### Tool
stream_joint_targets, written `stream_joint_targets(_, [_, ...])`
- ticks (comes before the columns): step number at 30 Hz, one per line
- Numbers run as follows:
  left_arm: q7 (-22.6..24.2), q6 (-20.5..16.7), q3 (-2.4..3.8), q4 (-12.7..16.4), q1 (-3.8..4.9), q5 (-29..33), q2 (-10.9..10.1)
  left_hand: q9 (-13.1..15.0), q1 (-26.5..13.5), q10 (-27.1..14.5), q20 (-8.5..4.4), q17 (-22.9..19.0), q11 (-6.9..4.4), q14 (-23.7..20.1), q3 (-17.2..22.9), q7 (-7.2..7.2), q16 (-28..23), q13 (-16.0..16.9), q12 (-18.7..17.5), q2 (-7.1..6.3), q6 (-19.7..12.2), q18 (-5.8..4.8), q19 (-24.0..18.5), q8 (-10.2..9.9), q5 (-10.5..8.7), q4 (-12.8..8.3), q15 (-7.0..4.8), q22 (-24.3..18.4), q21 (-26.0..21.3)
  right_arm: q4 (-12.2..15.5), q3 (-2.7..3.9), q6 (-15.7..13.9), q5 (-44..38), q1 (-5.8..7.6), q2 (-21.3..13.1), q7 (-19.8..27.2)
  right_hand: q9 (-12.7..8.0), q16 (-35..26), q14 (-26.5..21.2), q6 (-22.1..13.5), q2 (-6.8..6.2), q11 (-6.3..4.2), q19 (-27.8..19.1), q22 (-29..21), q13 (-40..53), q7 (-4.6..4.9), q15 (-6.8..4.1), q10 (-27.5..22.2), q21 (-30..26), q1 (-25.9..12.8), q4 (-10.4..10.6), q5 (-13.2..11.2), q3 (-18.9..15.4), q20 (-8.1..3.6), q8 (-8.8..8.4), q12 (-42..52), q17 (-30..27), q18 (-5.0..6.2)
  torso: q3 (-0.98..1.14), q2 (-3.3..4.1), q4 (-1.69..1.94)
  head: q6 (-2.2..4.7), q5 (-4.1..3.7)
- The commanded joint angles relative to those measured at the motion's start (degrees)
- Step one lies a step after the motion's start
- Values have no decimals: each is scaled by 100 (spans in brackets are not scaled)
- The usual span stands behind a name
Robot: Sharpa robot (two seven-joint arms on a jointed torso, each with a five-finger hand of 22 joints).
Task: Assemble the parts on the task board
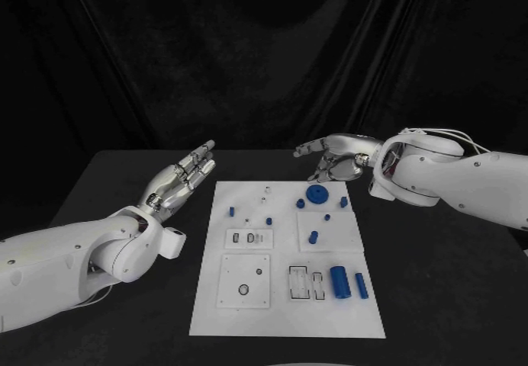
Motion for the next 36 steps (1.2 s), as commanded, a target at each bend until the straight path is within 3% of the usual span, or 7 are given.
stream_joint_targets(1, [1761, -190, 7, 143, 46, -158, -76, -7, 48, -2, -22, -7, -26, -3, 24, -35, -21, -5, -37, 0, 16, -21, 4, 14, 28, 13, 25, -7, -19, 89, 3, 209, -1489, 24, -19, -446, 23, 143, 444, 214, -91, -37, 397, 32, 38, -61, -176, 424, 91, -26, 1, -150, 23, -168, 46, 73, 88, 112, -30, 151, 25, -6, -15])
stream_joint_targets(4, [1772, -240, 7, 293, 91, -162, -201, -6, 52, -2, -25, -7, -27, -3, 22, -40, -21, -5, -37, -3, 20, -23, 4, 15, 35, 13, 25, -7, -19, 196, 3, 244, -1998, 37, -51, -544, 76, 278, 1065, 913, -187, -75, 960, 86, 78, -147, -420, 1129, 219, -73, 6, -324, 23, -402, 147, 141, 269, 109, -54, 215, 61, -4, -58])
stream_joint_targets(10, [1727, -251, 7, 522, 136, -164, -373, -6, 74, -2, -40, -7, 8, -3, 22, -19, -21, -5, -37, -10, 21, -39, 4, 16, 59, 10, 28, -7, -19, 392, 3, 219, -2521, 43, -125, -620, 76, 870, 1987, 1093, -322, -105, 1788, 334, 179, -304, -680, 2430, 650, -257, 164, -608, -47, -665, 88, 324, 737, 103, -75, 290, 85, 9, -73])
stream_joint_targets(16, [1708, -208, 7, 649, 155, -164, -479, -5, 98, -2, -45, -7, 46, -3, 28, 11, -21, -5, -37, -4, 22, -54, 4, 16, 80, 9, 38, -7, -19, 568, 3, 123, -2867, 42, -182, -636, 111, 2000, 2451, 1570, -420, -205, 2270, 890, 163, -137, -896, 2877, 1400, -226, 232, -550, 3, -896, 127, 342, 1493, 75, -75, 314, 102, 32, -101])
stream_joint_targets(18, [1728, -208, 6, 672, 158, -164, -499, -2, 116, -2, -44, -7, 48, -3, 32, 18, -21, -5, -37, -3, 47, -63, 4, 20, 97, 7, 48, -7, -19, 617, 3, 62, -2988, 40, -202, -633, 111, 2361, 2571, 1693, -452, -213, 2330, 1134, 162, -192, -944, 3042, 1708, -190, 218, -525, 29, -958, 120, 353, 1717, 86, -74, 323, 99, 39, -102])
stream_joint_targets(27, [1735, -140, 6, 693, 163, -164, -524, -2, 150, -2, -35, -7, 59, -3, 41, 26, -21, -5, -37, 1, 51, -78, 4, 20, 138, 9, 69, -7, -19, 720, 3, -90, -3203, 4, -255, -624, 120, 3370, 2464, 2079, -502, -212, 1992, 2968, 148, -153, -972, 3362, 3433, -89, 180, -322, 188, -982, 109, 219, 2398, -40, -64, 346, 110, 11, -97])
stream_joint_targets(36, [1765, -81, 6, 663, 163, -164, -511, 3, 181, -2, -25, -7, 84, -3, 51, 48, -21, -5, -37, 8, 89, -86, 4, 25, 163, 7, 87, -7, -19, 541, 2, -193, -3227, -103, -160, -571, 121, 3467, 2344, 2203, -521, -149, 1784, 3369, 140, -62, -897, 3472, 3784, 66, 48, -234, 514, -935, 118, 155, 2380, -50, -71, 340, 99, 37, -118])
